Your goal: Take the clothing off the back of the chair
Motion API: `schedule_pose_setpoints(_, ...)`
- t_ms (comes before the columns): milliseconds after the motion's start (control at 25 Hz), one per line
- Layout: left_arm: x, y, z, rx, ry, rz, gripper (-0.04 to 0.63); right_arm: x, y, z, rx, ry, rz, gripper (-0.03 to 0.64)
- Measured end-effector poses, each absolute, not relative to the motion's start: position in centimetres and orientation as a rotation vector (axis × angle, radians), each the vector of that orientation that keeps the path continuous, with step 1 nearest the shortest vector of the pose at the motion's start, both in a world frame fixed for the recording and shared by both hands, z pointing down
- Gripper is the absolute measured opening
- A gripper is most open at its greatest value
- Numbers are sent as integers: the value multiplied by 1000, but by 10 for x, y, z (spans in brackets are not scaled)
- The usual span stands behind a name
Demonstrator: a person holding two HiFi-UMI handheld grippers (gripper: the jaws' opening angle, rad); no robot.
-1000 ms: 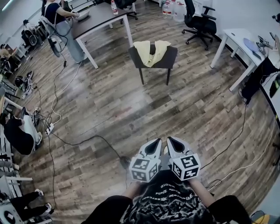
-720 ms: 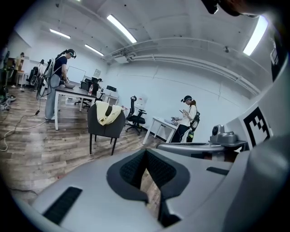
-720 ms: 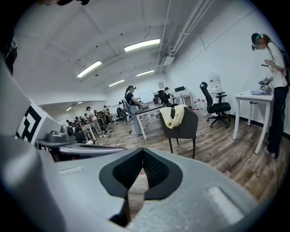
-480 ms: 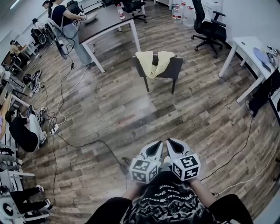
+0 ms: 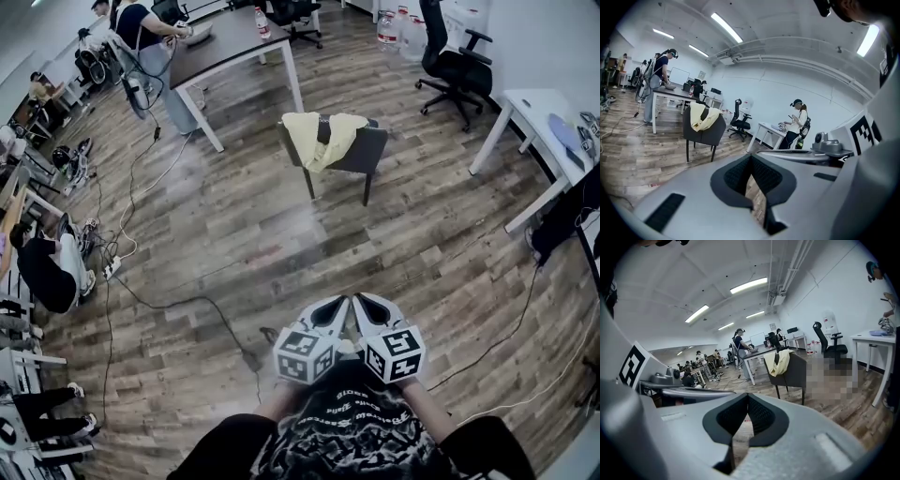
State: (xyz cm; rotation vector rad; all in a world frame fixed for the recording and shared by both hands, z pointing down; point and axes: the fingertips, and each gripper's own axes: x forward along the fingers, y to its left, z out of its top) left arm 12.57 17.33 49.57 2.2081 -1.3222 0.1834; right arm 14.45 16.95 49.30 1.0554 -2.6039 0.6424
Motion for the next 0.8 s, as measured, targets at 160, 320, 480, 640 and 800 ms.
schedule_pose_setpoints(160,135,168,498,2233,-1321,238,9,154,163,491,1086,-2612,649,3)
schedule_pose_setpoints(320,148,164,497,2269,-1294,274,9,166,156,490,1132,-2612,675,3)
schedule_pose_setpoints(480,153,161,500,2263,-1267,267,9,170,156,492,1147,-2604,681,3)
schedule_pose_setpoints(640,149,150,505,2235,-1272,252,9,171,147,495,1164,-2596,686,3)
schedule_pose_setpoints(800,144,137,509,2224,-1271,249,9,171,134,498,1188,-2577,695,3)
